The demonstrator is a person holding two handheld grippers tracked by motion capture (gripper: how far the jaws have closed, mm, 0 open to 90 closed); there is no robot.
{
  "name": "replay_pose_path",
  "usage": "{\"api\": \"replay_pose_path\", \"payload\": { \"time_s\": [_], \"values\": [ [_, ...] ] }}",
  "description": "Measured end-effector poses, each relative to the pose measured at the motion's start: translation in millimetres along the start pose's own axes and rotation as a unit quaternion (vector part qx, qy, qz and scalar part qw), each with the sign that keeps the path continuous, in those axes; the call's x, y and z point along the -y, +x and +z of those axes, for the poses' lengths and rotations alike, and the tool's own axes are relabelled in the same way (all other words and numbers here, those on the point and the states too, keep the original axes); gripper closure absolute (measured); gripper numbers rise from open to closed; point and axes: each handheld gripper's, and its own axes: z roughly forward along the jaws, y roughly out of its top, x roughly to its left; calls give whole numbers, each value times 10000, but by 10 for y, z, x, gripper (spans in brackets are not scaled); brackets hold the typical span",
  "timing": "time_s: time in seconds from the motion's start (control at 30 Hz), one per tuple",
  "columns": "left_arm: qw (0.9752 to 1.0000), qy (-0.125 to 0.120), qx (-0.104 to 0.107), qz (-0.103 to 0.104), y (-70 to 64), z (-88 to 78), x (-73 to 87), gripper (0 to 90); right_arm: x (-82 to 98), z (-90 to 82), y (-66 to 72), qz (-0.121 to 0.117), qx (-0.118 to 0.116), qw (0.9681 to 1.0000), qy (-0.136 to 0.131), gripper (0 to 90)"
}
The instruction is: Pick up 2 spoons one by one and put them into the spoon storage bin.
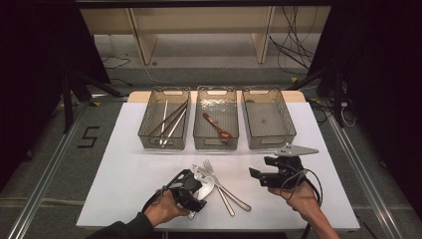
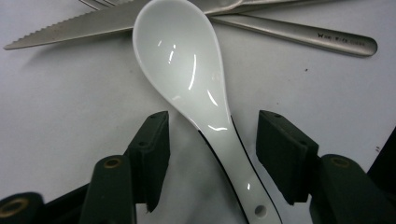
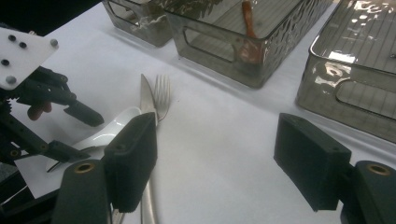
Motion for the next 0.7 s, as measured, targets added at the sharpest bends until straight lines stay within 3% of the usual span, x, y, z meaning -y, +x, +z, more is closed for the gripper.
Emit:
{"api": "replay_pose_path", "payload": {
  "time_s": [0.4,0.6,0.7],
  "values": [
    [9999,117,-54,78,66,-2,20,694,2,-4,1,-8,0,10000,-6,308],
    [9998,156,79,115,91,-16,25,741,-1,-4,1,-18,-3,10000,-15,309],
    [9993,81,365,69,104,-53,24,810,-2,-4,-5,0,5,10000,-22,311]
  ]
}}
